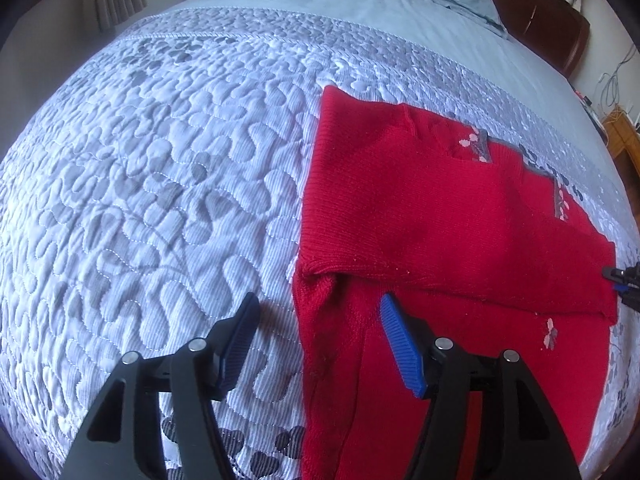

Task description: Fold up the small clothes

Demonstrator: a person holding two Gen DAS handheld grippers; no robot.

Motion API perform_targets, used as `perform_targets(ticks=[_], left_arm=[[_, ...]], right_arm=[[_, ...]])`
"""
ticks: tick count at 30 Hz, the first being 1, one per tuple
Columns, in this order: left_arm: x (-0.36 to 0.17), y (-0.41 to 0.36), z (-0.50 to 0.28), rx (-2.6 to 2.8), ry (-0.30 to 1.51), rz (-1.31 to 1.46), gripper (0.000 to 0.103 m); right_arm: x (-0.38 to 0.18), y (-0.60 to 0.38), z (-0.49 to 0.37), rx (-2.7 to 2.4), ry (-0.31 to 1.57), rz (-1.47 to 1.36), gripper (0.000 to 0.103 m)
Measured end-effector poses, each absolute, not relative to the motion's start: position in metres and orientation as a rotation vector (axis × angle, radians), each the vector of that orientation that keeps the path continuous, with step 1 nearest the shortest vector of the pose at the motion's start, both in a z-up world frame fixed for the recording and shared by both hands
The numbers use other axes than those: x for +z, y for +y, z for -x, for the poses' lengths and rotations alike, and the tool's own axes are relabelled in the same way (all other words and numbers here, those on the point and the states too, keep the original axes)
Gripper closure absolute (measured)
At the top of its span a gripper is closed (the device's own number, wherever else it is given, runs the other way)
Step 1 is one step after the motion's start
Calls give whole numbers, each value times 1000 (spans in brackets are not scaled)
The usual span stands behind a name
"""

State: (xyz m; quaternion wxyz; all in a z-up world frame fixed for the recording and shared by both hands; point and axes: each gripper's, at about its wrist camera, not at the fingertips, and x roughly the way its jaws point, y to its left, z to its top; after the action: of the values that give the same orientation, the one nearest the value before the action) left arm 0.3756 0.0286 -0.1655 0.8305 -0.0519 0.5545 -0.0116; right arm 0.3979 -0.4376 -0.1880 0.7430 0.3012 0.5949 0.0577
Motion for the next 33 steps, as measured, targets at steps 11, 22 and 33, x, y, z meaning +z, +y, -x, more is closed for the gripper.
perform_targets(ticks=[11,22,33], left_arm=[[-168,19,-375,-15,1171,62,35],[-172,13,-374,-29,1178,53,33],[-178,12,-375,-24,1172,45,32]], right_arm=[[-179,-431,-396,-18,1260,-318,81],[-193,-422,-367,165,1340,-540,96],[-193,-405,-358,1,1342,-285,95]])
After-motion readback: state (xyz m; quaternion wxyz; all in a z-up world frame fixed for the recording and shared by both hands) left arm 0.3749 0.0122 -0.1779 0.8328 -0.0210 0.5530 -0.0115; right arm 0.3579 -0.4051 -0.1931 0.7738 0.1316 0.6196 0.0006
